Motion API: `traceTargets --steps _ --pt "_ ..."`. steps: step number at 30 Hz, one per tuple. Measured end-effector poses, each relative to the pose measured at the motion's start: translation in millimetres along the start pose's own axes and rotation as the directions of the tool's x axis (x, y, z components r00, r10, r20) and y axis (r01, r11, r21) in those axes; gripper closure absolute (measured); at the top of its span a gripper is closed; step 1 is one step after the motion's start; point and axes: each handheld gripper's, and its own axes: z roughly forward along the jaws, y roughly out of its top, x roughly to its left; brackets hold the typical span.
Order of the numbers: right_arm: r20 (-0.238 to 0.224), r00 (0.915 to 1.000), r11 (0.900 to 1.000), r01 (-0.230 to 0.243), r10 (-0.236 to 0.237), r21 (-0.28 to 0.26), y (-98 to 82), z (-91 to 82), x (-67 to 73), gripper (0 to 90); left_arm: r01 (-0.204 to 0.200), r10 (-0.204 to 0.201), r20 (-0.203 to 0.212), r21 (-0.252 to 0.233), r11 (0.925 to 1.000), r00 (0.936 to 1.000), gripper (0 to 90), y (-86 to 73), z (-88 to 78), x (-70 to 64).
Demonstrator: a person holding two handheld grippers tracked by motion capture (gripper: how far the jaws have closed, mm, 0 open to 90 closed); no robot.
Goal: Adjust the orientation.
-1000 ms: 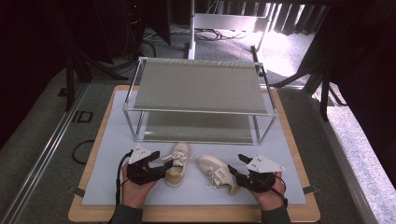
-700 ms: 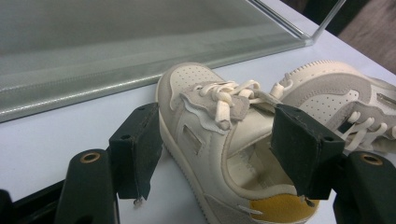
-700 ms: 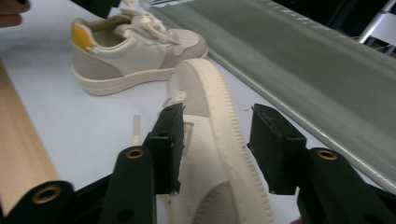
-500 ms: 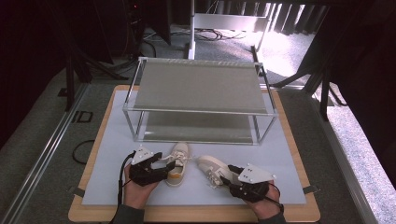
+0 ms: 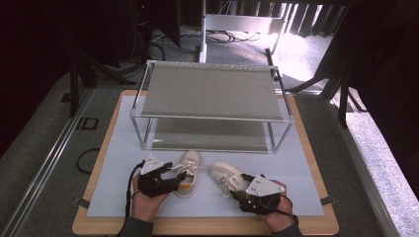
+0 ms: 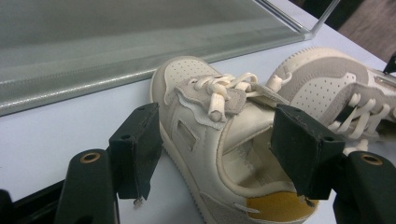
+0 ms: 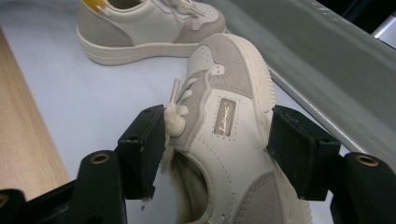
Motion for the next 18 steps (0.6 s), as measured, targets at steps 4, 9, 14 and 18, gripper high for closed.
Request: traceTargets --steps 4,9,14,18 --pt "0.013 0.9999 1.000 0.010 -0.010 0.012 1.3 2.1 -4.0 35.9 0.003 -0.003 0.004 0.003 1.0000 1.0000 33.2 -0.3 1.3 -0.9" --pt "0.045 0.9984 0.998 0.033 -0.035 0.045 3.9 6.9 -10.9 39.8 0.001 -0.001 0.005 0.012 0.9999 1.0000 33.2 -1.0 3.8 -1.4" --pt "0.035 0.9990 0.998 0.025 -0.026 0.053 5.0 8.9 -19.8 46.6 0.000 -0.001 0.007 0.015 0.9999 1.0000 33.2 -1.3 4.4 -1.0" --pt "0.035 0.9992 0.999 0.016 -0.017 0.046 5.9 8.9 -25.3 54.2 0.000 0.000 0.009 0.021 0.9998 1.0000 33.2 -2.0 5.9 -1.0"
